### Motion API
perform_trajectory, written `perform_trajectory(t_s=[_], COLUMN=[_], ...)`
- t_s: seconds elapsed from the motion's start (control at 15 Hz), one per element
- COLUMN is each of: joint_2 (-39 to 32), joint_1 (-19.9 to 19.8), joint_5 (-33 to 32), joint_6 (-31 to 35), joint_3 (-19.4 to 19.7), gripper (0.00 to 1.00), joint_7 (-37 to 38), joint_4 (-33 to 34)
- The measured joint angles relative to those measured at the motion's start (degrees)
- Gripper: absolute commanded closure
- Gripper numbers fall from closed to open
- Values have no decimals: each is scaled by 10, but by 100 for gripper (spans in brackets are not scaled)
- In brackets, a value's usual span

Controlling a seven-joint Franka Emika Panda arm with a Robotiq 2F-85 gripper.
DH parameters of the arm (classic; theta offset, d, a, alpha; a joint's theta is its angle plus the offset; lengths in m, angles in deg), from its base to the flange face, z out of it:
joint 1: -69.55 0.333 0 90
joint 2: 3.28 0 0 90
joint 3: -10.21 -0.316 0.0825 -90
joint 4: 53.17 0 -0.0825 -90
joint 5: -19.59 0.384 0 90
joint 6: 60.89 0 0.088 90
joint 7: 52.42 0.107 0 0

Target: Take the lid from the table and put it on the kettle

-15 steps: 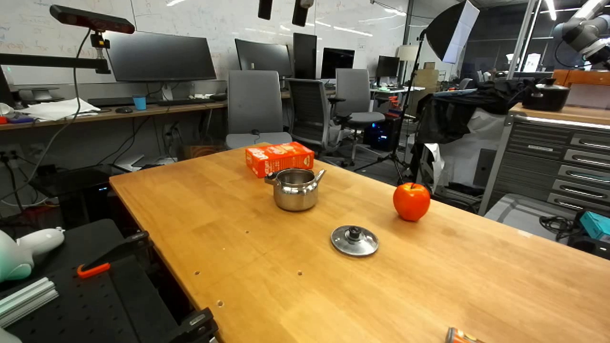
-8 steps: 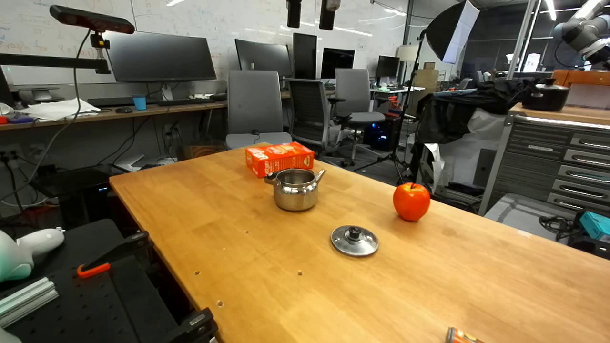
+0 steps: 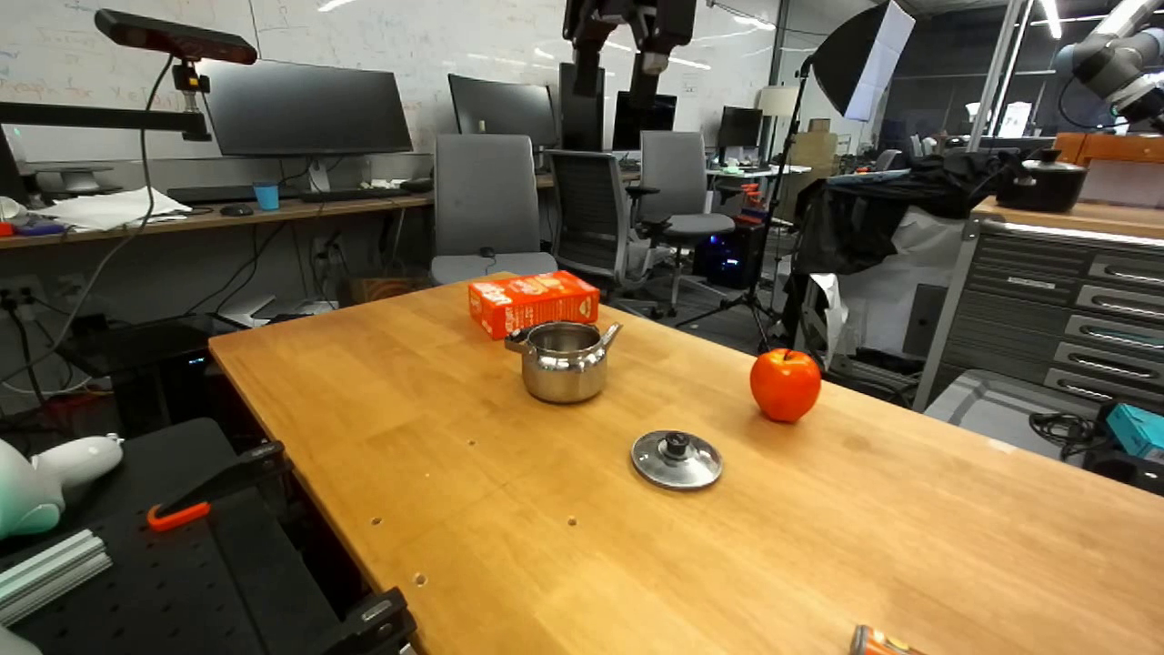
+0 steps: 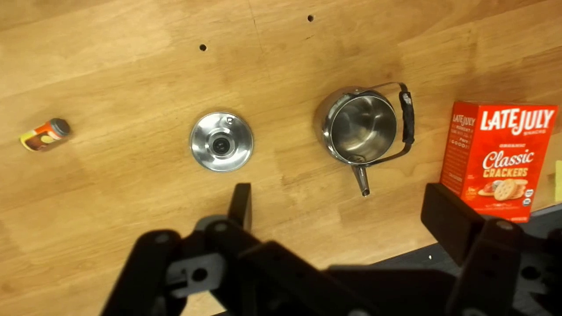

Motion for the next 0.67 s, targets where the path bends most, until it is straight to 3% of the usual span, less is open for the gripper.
perform_trajectory(t_s=[0.67], joint_2=[-76], joint_1=[-1], joint_5=[2], joint_6=[131], joint_3=[8], gripper=[0], joint_7=[-2], joint_4=[0])
